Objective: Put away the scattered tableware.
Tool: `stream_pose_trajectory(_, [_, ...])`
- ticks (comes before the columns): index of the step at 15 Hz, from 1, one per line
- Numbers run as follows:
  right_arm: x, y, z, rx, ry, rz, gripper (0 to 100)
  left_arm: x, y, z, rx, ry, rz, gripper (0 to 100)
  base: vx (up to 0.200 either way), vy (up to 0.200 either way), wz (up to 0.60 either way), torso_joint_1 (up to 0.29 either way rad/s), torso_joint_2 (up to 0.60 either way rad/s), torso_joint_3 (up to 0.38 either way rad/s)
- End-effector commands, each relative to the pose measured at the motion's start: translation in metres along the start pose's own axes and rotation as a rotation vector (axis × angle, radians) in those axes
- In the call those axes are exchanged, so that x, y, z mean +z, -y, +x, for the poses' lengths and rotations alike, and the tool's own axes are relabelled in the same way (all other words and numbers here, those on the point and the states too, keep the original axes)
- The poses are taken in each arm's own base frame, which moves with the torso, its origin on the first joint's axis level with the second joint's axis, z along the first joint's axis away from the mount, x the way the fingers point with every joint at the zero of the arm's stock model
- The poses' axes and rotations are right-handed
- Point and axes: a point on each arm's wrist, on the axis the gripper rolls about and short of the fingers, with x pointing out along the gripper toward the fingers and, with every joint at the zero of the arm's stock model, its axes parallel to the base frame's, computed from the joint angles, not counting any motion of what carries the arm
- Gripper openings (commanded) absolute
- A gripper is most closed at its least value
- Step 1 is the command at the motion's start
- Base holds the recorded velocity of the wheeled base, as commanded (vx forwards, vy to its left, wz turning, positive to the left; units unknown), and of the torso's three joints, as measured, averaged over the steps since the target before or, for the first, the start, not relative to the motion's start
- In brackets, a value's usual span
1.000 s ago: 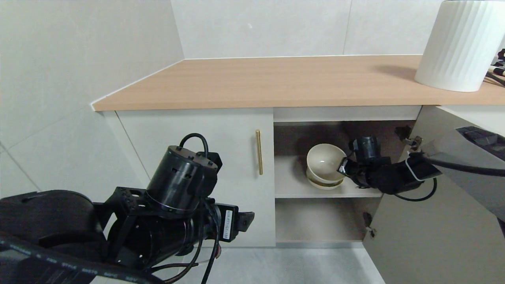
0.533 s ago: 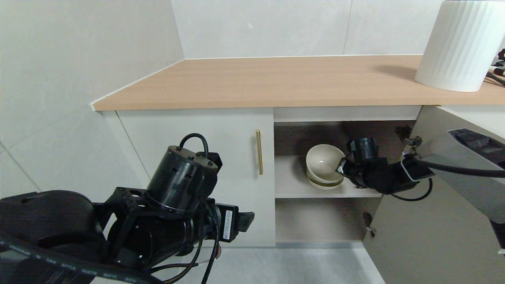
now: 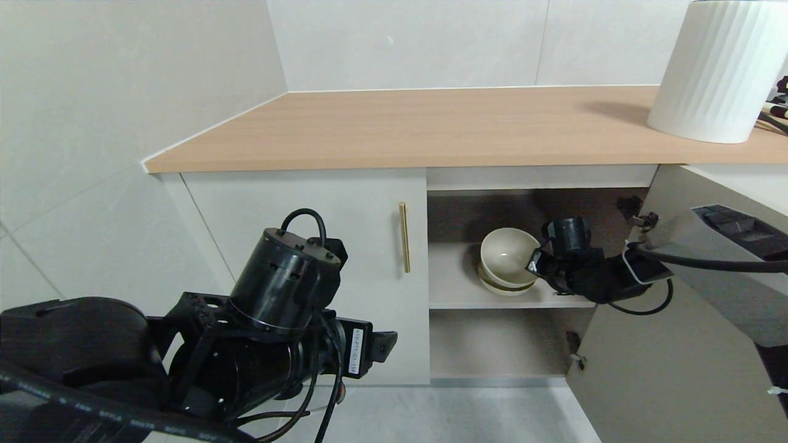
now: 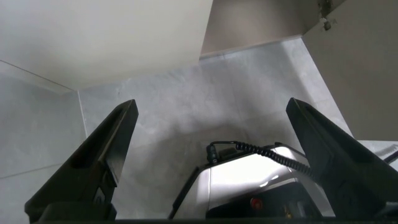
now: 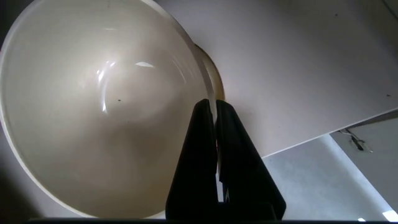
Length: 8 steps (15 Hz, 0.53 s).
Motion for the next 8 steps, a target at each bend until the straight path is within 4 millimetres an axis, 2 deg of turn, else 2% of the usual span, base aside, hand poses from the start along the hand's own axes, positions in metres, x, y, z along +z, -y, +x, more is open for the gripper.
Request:
stream_pose_trajectory(1, [-0.0032,0.0012,0.0026,-0.004,-0.007,-0.004,0,-0.0001,0.0,0.0004,0.001,0.0,-0.001,100,0.0,0.0,0.0,0.0,0.0,0.0])
stream_pose_trajectory(8, [-0.005,0.0021,0.0039,-0.008,-0.011,-0.008,0,0.0003,-0.0002,-0.0005,0.0,0.002,-0.002,100,0.0,0.0,0.0,0.0,0.0,0.0])
